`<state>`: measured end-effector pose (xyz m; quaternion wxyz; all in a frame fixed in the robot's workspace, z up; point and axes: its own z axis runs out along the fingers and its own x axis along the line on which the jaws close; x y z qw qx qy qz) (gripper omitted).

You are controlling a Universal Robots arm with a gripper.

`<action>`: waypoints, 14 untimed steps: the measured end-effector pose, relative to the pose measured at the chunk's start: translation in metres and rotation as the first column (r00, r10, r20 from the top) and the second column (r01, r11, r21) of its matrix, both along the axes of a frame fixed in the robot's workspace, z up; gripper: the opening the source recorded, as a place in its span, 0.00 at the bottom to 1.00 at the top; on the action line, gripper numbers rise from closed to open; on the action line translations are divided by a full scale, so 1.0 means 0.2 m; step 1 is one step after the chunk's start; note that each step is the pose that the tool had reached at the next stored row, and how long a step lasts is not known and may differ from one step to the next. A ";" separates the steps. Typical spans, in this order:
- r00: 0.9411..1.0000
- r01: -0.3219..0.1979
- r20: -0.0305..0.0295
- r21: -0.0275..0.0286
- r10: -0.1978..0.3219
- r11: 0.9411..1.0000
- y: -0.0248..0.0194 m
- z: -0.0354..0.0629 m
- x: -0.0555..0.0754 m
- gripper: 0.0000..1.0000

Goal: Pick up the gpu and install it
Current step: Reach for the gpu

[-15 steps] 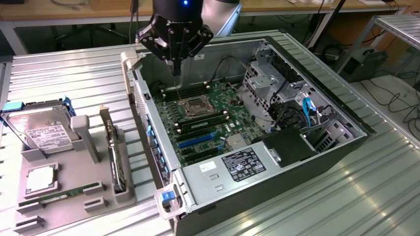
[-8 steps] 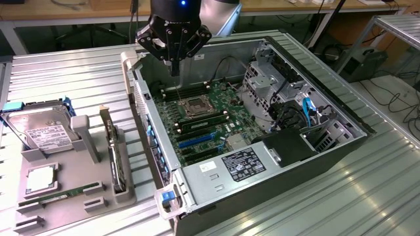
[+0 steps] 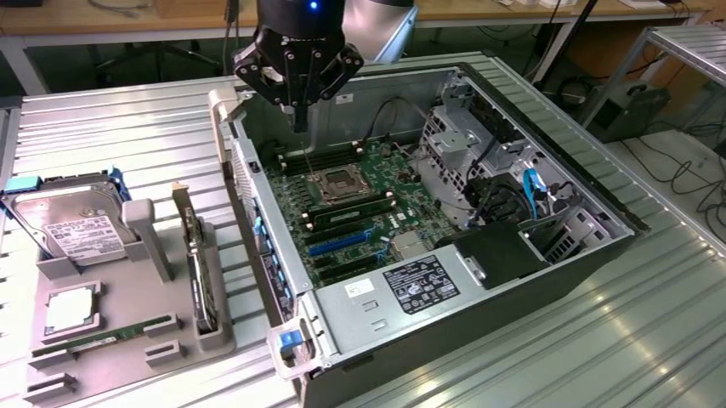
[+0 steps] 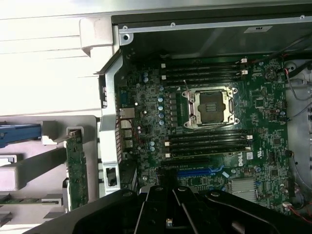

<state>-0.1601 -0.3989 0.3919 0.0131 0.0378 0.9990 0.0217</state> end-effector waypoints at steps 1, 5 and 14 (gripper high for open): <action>1.000 0.000 0.000 0.000 0.000 1.000 0.000 0.000 0.00 0.11; 1.000 0.000 0.000 0.000 0.000 1.000 0.000 0.000 0.00 0.11; 1.000 0.000 0.000 0.000 0.000 1.000 0.000 -0.001 -0.02 0.11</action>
